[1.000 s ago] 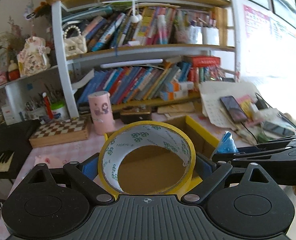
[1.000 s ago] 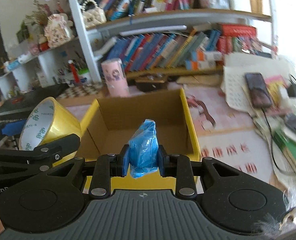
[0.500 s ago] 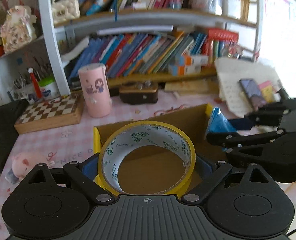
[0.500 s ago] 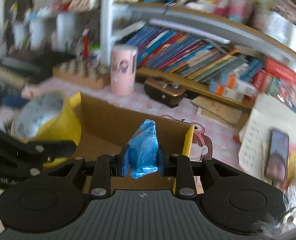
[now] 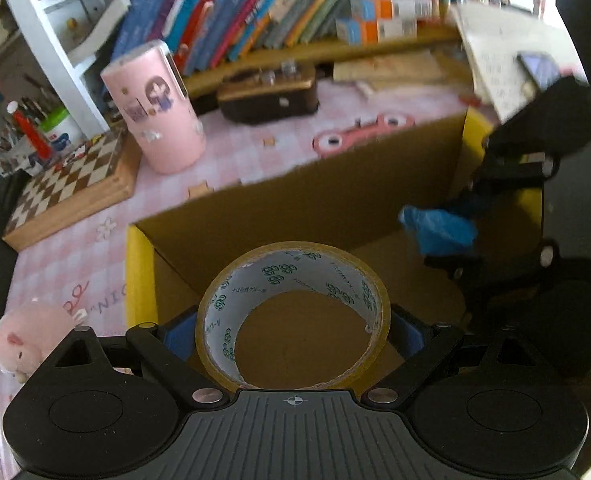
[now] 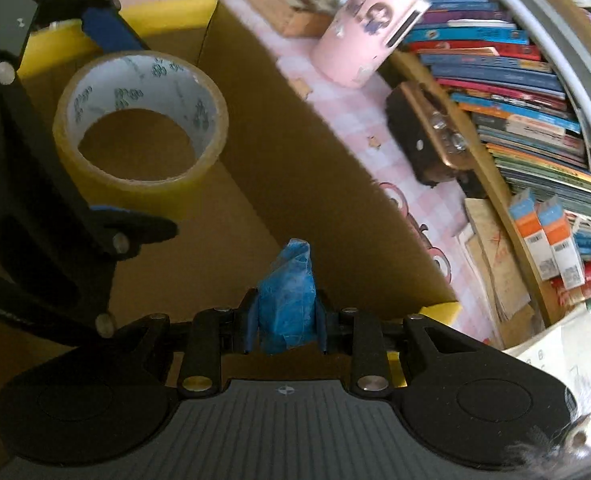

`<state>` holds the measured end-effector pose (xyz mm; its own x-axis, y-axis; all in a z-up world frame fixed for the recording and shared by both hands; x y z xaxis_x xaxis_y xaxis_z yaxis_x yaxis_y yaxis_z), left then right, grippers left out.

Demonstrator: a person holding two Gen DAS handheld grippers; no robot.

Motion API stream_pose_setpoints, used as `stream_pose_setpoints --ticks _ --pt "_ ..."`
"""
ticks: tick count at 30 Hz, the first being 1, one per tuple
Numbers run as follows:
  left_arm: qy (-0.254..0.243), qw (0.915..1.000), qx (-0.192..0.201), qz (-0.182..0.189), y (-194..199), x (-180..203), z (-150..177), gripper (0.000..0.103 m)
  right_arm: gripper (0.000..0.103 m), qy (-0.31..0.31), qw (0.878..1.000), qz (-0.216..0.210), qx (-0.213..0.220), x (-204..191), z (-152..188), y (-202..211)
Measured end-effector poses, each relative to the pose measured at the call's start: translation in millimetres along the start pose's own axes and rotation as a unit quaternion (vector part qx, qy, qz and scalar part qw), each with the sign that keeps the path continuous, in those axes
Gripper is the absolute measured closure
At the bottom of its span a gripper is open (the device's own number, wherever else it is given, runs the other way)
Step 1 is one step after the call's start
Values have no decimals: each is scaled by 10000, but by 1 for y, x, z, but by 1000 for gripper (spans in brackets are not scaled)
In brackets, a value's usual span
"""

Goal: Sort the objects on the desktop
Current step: 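Lower both into the yellow box and open both tools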

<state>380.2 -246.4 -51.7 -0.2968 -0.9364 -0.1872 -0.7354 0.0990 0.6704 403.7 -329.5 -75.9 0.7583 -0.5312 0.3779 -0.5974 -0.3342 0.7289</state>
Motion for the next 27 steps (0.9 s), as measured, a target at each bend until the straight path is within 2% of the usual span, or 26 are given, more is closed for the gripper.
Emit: stream_pose_setpoints --ticks 5,10,16,22,27 --pt "-89 9999 -73 33 -1 2 2 7 77 -6 9999 -105 -78 -1 4 -10" --pt "-99 9998 -116 -110 -3 2 1 7 76 -105 9999 -105 5 1 4 -8" --pt "-32 9996 166 -218 7 -2 -1 7 57 -237 9993 28 281 6 1 3" --pt "63 9955 870 -382 31 -4 -10 4 54 -742 9950 165 644 18 -1 26" --pt "187 9897 1353 -425 52 -7 -18 3 52 -1371 9852 226 1000 34 -1 48"
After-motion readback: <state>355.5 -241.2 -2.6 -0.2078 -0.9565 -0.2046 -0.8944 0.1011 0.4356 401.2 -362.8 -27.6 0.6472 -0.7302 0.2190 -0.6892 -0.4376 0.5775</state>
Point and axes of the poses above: each gripper's, at about its wrist camera, not at the fingertips, and y roughly against the way its jaws point, x to its right, z to its underside, the point moved 1 cm from there along -y, roughly the way its jaws point, and after that the axes turned 15 degrees about x, right-handed, at the moved point
